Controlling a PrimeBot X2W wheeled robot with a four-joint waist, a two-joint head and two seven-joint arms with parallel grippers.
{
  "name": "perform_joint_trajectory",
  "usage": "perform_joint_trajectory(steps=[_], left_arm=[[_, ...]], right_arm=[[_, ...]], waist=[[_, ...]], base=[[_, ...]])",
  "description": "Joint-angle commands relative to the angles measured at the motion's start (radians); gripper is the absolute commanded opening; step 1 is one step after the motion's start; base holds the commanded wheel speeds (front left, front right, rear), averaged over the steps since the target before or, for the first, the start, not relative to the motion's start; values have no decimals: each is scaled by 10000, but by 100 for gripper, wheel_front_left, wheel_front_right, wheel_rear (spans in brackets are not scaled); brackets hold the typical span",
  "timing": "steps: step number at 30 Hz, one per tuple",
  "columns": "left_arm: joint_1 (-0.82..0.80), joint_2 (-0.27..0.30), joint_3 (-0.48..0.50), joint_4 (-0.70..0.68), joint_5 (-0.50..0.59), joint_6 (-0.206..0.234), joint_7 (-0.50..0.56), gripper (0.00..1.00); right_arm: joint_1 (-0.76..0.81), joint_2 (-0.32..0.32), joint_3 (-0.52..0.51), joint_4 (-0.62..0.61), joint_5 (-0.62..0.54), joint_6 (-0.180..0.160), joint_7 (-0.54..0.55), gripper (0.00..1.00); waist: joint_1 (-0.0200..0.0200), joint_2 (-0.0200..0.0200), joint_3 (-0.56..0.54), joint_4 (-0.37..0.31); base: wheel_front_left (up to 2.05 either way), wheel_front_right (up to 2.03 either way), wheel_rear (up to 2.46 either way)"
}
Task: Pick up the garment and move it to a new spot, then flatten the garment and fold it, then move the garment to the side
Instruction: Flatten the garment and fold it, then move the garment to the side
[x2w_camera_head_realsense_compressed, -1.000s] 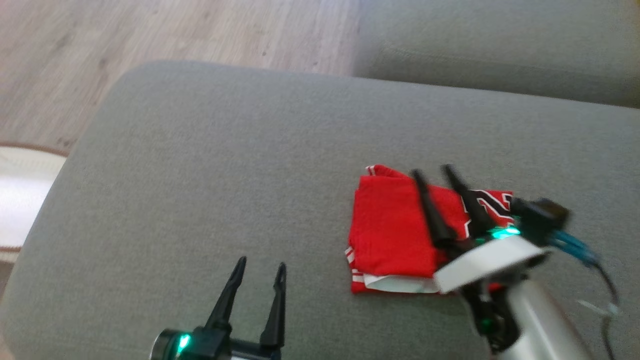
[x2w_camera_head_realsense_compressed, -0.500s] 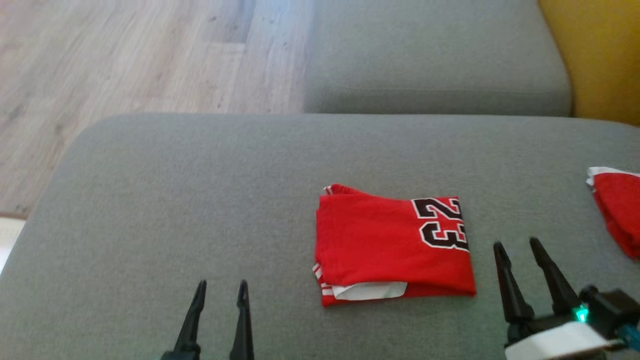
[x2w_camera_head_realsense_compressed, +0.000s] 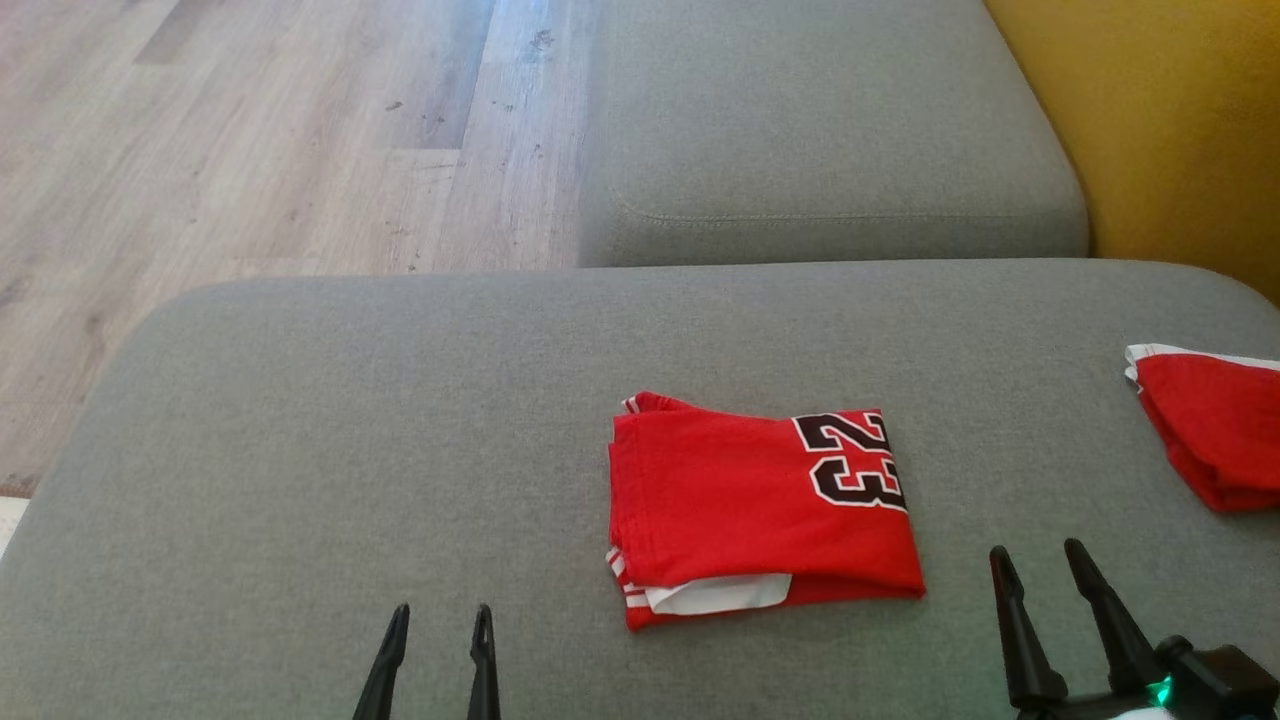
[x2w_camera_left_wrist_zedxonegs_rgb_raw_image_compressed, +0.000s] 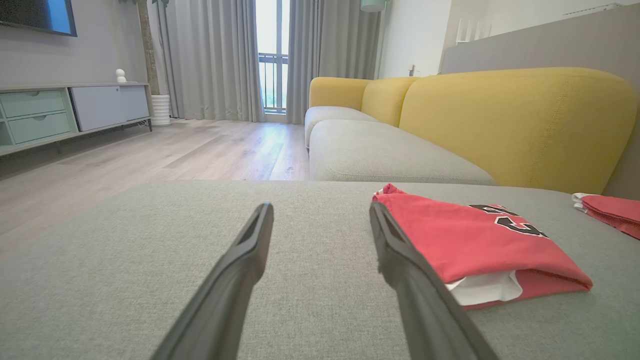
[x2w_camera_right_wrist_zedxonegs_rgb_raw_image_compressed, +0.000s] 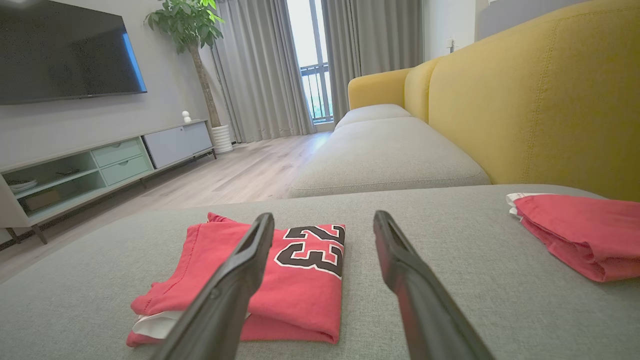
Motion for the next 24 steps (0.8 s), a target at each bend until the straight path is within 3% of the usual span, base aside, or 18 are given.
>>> perform_joint_trajectory(steps=[1,24], left_arm=[[-357,-119,436,-276,114,-51,-95,100],[-358,-284,569,-256,384,-309,-95,100]], right_arm=[[-334,-90,115,-332,-123,67,-120,100],[-367,92,80,98,-57,67,-122,100]], waist=[[1,0,-14,15],[1,0,442,178]], base=[[0,0,0],[0,0,0]])
